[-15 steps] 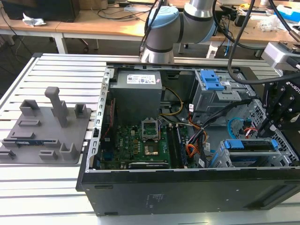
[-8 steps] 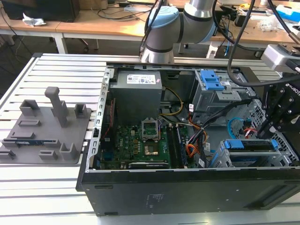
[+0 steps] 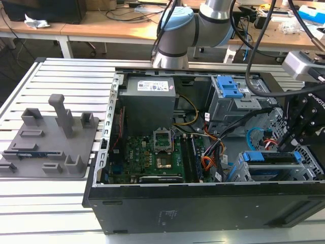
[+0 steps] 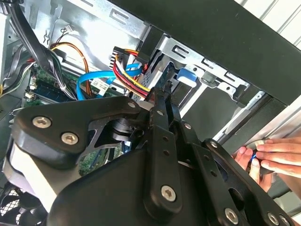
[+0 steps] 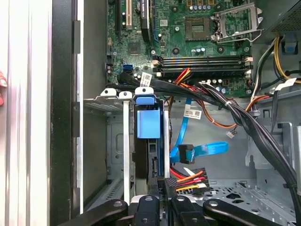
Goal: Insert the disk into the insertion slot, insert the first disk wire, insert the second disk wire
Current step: 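Insert the first disk wire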
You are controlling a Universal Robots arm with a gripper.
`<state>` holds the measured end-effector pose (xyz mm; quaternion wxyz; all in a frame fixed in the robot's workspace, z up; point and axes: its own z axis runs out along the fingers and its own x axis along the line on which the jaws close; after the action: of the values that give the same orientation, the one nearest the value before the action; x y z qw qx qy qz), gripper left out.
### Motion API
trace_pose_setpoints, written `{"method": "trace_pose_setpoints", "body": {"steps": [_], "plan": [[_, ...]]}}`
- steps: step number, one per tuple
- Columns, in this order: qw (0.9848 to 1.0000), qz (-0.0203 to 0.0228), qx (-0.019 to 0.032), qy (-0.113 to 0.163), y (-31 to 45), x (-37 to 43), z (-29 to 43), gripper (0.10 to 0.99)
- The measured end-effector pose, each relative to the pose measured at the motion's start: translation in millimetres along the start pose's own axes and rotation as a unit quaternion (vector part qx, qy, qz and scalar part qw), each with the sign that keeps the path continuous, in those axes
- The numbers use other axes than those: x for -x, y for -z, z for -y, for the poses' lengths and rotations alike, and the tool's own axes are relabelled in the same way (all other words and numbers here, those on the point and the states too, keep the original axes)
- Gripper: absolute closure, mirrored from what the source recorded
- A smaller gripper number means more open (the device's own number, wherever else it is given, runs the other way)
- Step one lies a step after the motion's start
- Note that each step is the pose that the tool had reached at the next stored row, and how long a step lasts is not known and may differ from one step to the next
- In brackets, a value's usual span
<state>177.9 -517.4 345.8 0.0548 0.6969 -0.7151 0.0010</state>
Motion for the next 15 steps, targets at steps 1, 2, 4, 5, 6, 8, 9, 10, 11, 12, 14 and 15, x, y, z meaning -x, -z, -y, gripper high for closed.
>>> {"method": "trace_pose_setpoints", "body": {"steps": [1, 2, 4, 5, 6, 8, 9, 10, 11, 12, 14, 15], "plan": [[1.0, 0.0, 0.0, 0.0, -0.4, -0.1, 0.0, 0.922], [1.0, 0.0, 0.0, 0.0, -0.7, -0.1, 0.1, 0.922], [1.0, 0.0, 0.0, 0.0, -1.9, -0.2, 0.1, 0.922], [1.0, 0.0, 0.0, 0.0, -2.7, -0.3, 0.2, 0.922], [1.0, 0.0, 0.0, 0.0, -3.3, -0.4, 0.3, 0.922], [1.0, -0.0001, 0.0, 0.0, -4.0, -0.5, 0.3, 0.922], [1.0, 0.0, 0.0, 0.0, -4.2, -0.6, 0.3, 0.922], [1.0, 0.0, 0.0, 0.0, -4.3, -0.6, 0.3, 0.922], [1.0, -0.0001, 0.0, 0.0, -4.5, -0.6, 0.3, 0.922], [1.0, -0.0002, 0.0, -0.001, -4.6, -0.6, 0.4, 0.922], [1.0, -0.0005, 0.0, -0.001, -4.6, -0.6, 0.4, 0.922], [1.0, -0.0009, 0.0, -0.001, -4.6, -0.6, 0.3, 0.922]]}}
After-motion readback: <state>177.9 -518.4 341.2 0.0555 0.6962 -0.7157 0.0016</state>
